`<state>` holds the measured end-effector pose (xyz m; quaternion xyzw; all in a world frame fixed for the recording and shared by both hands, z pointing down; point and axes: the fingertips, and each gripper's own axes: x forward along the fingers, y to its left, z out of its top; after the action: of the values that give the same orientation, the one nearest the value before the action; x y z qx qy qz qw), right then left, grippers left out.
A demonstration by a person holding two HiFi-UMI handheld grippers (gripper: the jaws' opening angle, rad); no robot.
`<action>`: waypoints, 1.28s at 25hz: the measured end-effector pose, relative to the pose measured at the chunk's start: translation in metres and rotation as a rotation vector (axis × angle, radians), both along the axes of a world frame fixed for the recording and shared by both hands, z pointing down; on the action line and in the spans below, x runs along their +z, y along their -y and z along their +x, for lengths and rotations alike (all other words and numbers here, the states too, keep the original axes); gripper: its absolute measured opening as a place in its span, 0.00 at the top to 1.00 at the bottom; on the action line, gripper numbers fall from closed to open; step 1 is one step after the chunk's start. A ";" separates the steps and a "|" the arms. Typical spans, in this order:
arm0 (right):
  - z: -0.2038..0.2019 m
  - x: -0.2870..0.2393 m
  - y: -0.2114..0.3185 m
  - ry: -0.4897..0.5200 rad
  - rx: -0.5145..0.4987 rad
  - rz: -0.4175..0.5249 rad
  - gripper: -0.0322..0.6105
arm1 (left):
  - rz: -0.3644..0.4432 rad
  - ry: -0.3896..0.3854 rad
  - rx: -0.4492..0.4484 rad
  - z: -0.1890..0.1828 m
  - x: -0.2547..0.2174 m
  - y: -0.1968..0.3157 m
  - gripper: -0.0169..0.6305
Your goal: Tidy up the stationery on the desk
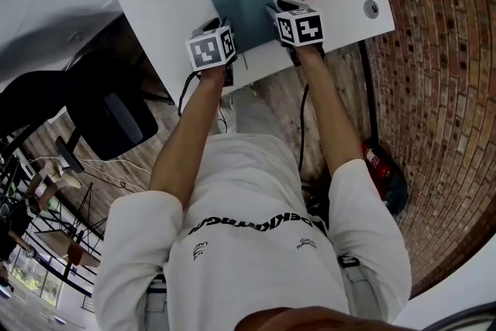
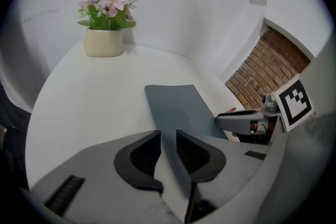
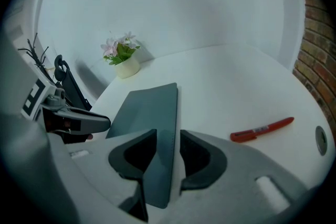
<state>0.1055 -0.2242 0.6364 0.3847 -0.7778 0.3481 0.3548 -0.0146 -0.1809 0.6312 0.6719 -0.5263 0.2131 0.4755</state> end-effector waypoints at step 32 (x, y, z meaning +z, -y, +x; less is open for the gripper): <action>0.127 -0.004 0.028 -0.621 -1.248 0.159 0.79 | 0.405 -0.010 0.262 0.063 -0.126 -0.049 0.98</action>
<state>0.2323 -0.2519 0.6322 -0.0274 -0.7389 -0.1046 0.6651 0.0481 -0.1321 0.5049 0.8172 -0.4643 0.1595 0.3019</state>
